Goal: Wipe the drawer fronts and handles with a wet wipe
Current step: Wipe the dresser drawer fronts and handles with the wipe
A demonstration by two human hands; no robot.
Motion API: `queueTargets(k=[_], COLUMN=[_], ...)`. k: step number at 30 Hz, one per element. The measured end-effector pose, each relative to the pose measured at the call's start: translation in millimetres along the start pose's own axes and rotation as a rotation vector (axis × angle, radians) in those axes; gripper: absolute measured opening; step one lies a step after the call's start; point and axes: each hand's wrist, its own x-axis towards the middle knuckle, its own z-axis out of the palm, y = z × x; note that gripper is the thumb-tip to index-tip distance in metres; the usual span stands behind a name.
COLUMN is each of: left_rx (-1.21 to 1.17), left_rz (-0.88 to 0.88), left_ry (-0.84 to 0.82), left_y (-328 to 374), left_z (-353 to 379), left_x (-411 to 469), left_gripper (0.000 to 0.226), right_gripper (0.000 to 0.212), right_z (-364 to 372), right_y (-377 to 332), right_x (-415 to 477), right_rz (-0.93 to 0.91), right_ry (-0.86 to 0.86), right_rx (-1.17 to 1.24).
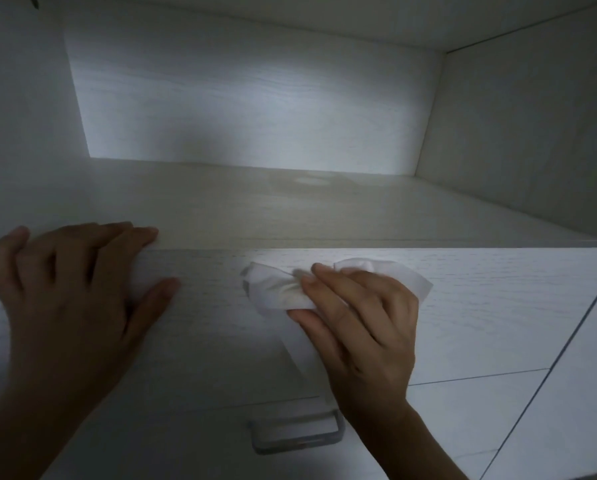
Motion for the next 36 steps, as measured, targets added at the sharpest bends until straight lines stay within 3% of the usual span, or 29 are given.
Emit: queueTargets(k=[20, 36], left_rx=[-0.056, 0.07], left_rz=[0.041, 0.119], left_ry=[0.079, 0.28], left_y=[-0.2, 6.9], left_z=[-0.8, -6.7], left_x=[0.1, -0.8], left_gripper=[0.062, 0.057], right_gripper=[0.017, 0.019], right_z=[13.5, 7.0], right_y=[-20.7, -12.6], right_x=[19.2, 6.6], right_rz=[-0.135, 0.046], right_ry=[-0.046, 0.058], right_rx=[0.071, 0.06])
